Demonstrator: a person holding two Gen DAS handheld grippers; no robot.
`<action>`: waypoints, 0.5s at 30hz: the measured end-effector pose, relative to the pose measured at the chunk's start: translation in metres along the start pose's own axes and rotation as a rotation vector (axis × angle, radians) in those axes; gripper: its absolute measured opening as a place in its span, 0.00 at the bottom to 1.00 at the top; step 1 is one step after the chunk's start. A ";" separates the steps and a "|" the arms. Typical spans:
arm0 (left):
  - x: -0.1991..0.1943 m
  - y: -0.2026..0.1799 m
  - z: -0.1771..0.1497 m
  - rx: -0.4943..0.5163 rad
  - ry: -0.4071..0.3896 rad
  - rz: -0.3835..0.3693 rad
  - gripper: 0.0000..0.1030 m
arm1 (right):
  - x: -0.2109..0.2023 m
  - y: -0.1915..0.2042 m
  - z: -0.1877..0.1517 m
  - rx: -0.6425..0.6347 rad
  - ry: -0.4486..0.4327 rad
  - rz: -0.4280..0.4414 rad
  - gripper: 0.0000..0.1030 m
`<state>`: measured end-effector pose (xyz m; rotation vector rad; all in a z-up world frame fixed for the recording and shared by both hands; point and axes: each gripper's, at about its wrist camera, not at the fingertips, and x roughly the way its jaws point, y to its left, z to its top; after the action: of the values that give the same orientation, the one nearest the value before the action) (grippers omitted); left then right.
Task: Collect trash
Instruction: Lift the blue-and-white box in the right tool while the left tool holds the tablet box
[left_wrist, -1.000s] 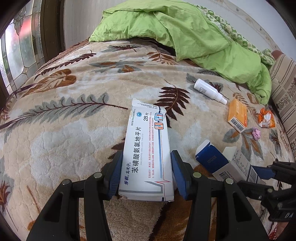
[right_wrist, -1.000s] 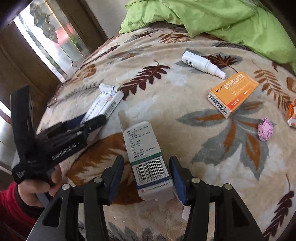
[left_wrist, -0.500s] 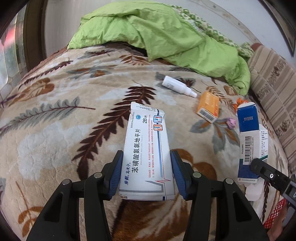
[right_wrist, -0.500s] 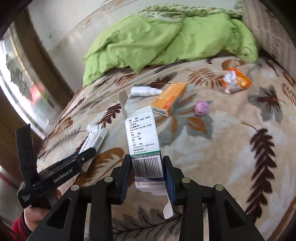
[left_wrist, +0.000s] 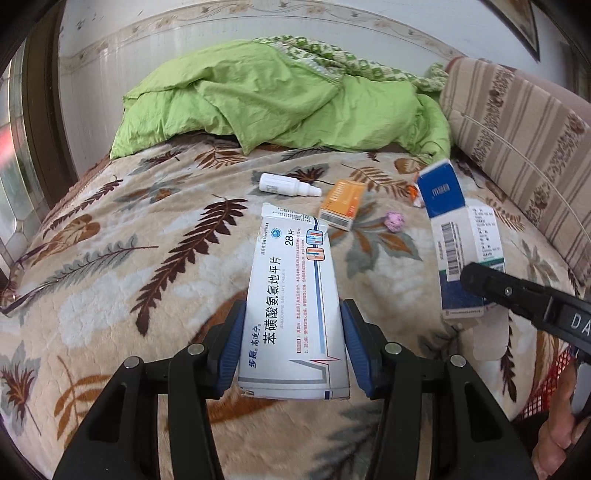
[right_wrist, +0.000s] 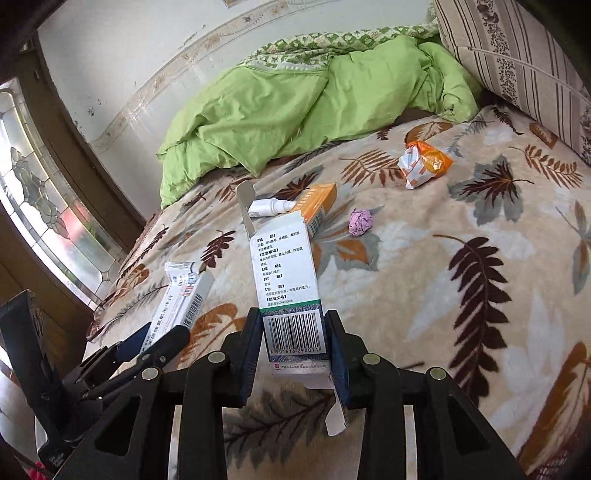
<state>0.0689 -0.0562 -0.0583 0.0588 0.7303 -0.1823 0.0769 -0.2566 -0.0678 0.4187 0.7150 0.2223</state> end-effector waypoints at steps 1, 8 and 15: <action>-0.006 -0.005 -0.004 0.005 0.002 0.000 0.49 | -0.006 -0.001 -0.003 0.002 -0.006 0.008 0.35; -0.039 -0.019 -0.012 -0.014 -0.004 -0.008 0.49 | -0.044 -0.011 -0.012 0.031 -0.068 0.044 0.35; -0.053 -0.028 -0.012 -0.015 -0.018 -0.030 0.49 | -0.060 -0.012 -0.013 0.041 -0.094 0.055 0.35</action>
<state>0.0169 -0.0744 -0.0319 0.0314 0.7148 -0.2060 0.0245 -0.2838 -0.0468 0.4851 0.6166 0.2390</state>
